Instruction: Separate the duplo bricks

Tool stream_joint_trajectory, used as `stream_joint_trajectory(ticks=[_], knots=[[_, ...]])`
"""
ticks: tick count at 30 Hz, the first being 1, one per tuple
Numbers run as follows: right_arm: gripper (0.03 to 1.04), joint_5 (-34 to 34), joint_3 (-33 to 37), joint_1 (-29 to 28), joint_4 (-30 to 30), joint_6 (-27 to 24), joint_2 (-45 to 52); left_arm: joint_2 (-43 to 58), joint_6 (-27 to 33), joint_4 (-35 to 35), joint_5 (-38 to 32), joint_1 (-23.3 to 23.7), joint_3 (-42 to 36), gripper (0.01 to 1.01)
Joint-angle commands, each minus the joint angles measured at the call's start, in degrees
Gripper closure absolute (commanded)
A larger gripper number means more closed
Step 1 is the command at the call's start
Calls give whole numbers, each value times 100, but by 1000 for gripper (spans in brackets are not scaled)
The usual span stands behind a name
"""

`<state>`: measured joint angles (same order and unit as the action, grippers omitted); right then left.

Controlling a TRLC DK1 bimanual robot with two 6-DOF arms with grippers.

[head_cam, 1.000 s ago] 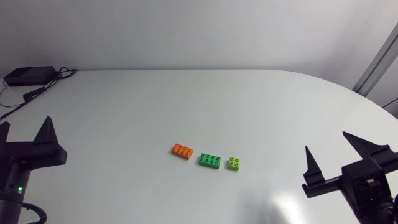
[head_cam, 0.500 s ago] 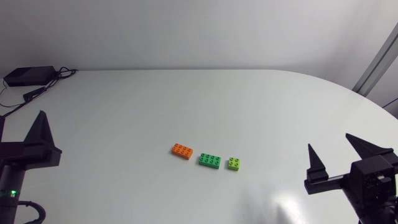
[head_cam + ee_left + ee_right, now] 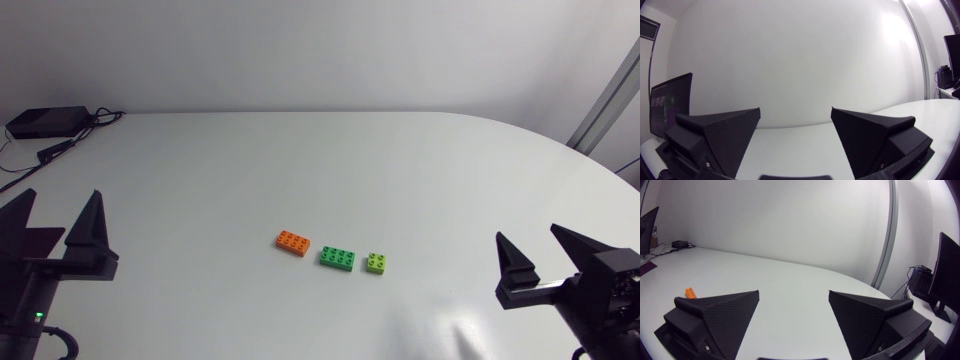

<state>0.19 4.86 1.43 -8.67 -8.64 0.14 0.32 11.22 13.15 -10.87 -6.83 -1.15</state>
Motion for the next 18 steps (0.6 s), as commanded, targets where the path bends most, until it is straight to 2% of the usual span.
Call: stream_joint_trajectory(ticks=[1, 7, 11, 15, 18], knots=[[59, -45, -179, -38, -223, 258, -49, -111, 134, -111, 85, 59, 141, 44], [59, -388, -179, -90, -223, 346, -49, -111, 389, -576, 349, 50, 141, 44], [59, -660, -179, -99, -214, 372, -49, -111, 328, -691, 613, 59, 132, 44], [59, -678, -179, -134, -206, 390, -49, -111, 293, -779, 745, 94, 132, 44], [59, -678, -179, -143, -188, 390, -58, -111, 512, -866, 745, 164, 132, 44]])
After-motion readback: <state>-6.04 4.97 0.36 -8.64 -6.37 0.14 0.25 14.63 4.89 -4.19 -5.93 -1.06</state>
